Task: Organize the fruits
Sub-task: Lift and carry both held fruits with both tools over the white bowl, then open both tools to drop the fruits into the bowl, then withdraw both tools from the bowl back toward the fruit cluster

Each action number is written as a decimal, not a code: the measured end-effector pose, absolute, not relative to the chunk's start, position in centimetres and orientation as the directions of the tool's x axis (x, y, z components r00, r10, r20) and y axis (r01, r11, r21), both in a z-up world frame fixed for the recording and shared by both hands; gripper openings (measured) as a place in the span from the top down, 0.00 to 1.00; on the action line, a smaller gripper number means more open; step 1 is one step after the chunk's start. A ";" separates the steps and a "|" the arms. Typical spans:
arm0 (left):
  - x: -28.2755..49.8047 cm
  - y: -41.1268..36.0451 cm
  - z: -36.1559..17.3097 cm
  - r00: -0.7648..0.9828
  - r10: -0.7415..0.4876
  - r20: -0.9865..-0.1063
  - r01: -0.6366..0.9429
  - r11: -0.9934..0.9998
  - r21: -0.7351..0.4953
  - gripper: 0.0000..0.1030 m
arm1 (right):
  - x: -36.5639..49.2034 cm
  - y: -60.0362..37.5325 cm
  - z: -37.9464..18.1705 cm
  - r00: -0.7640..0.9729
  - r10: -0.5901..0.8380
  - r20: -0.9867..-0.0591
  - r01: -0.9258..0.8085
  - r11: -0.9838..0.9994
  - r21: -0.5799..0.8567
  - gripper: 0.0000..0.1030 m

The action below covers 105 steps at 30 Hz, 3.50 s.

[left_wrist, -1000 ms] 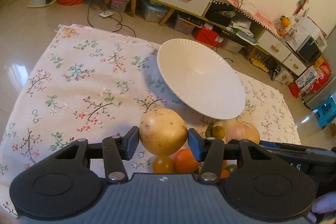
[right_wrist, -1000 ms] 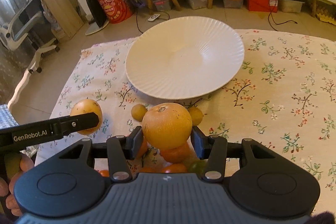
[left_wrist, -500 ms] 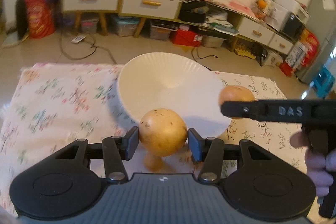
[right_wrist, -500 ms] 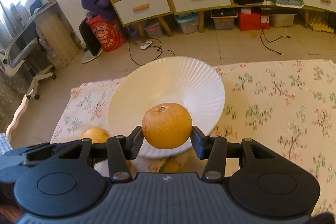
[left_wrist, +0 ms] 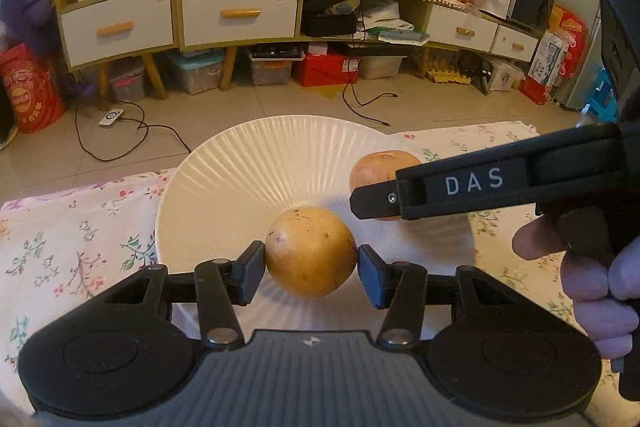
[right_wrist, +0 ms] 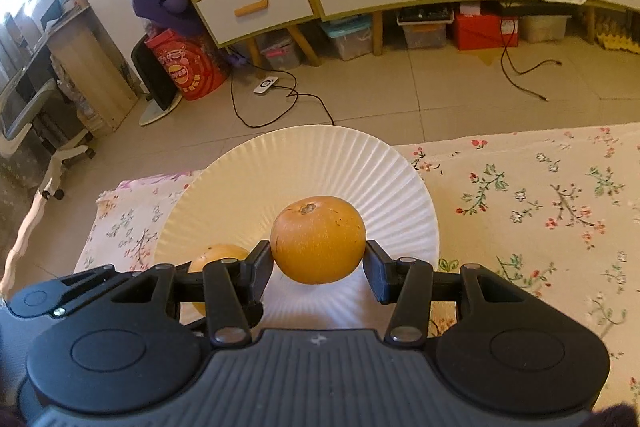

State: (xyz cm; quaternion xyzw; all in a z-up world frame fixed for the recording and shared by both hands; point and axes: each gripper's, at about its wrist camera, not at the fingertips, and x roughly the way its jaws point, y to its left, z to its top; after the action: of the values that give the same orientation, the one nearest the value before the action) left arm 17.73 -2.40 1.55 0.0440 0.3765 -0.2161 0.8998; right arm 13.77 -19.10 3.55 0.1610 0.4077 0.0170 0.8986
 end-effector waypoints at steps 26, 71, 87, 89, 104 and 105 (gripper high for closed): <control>18.7 -3.3 1.3 0.646 -0.316 -0.694 0.406 0.913 -0.038 0.65 | 15.3 -18.9 3.8 0.659 0.185 -0.729 0.076 0.948 0.309 0.51; 7.4 -0.2 4.7 0.572 -0.181 -0.800 0.309 0.951 0.006 0.19 | 4.0 -16.9 8.1 0.644 0.033 -0.764 0.123 0.981 0.147 0.03; 3.1 2.7 3.2 0.537 -0.130 -0.833 0.279 0.960 0.030 0.19 | 0.6 -15.8 6.8 0.610 0.042 -0.791 0.095 0.987 0.126 0.02; 2.7 2.9 2.9 0.544 -0.121 -0.830 0.279 0.959 0.043 0.19 | 0.2 -15.7 6.6 0.609 0.048 -0.792 0.083 0.989 0.124 0.01; 0.8 3.9 0.7 0.601 -0.210 -0.772 0.360 0.933 0.026 0.19 | -2.2 -13.9 4.2 0.651 0.135 -0.747 -0.140 0.989 0.056 0.01; 0.8 3.9 0.6 0.600 -0.226 -0.768 0.371 0.928 0.017 0.19 | -2.3 -13.6 4.1 0.655 0.147 -0.741 -0.165 0.985 0.050 0.01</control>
State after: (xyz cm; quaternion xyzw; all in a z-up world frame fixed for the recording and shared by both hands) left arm 0.81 3.91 0.62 0.0877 0.4148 -0.1677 0.8900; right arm -2.32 -13.61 4.09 -0.0110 0.4063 0.0855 0.9097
